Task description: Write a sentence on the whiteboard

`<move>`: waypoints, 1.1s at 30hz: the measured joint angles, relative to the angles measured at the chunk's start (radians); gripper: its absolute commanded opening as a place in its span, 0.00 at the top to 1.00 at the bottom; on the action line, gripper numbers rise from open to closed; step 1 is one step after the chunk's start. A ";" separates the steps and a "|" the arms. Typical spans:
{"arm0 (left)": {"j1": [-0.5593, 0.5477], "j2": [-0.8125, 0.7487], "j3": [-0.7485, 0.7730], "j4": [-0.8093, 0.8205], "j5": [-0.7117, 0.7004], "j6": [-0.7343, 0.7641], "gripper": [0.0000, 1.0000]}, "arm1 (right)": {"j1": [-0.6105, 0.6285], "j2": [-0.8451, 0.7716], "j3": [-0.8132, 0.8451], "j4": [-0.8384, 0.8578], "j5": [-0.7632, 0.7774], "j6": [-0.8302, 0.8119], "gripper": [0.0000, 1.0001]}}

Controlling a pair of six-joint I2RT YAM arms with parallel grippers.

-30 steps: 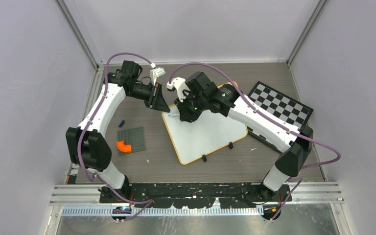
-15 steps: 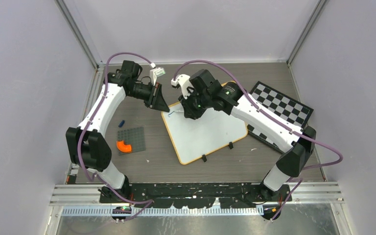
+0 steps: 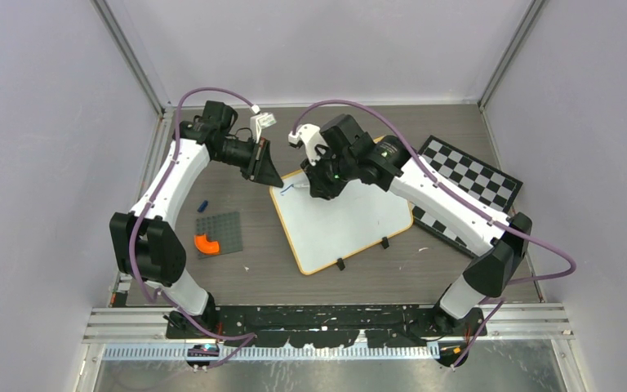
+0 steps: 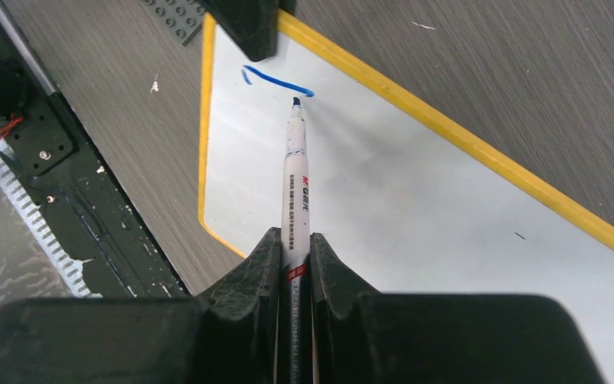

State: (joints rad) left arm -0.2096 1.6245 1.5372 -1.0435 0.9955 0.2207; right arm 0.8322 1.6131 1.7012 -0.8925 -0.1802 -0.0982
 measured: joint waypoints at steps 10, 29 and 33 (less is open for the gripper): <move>-0.003 -0.005 0.000 -0.001 0.000 0.000 1.00 | 0.043 -0.006 0.015 -0.013 -0.023 -0.016 1.00; -0.006 -0.010 0.000 -0.003 -0.005 0.000 1.00 | 0.043 0.050 0.052 -0.013 -0.012 -0.016 1.00; -0.007 -0.012 0.000 -0.003 -0.010 0.000 1.00 | 0.043 0.050 0.050 -0.012 -0.005 -0.016 1.00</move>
State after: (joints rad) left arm -0.2165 1.6127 1.5368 -1.0466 0.9859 0.2207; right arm 0.8753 1.6630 1.7508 -0.9047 -0.1848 -0.1146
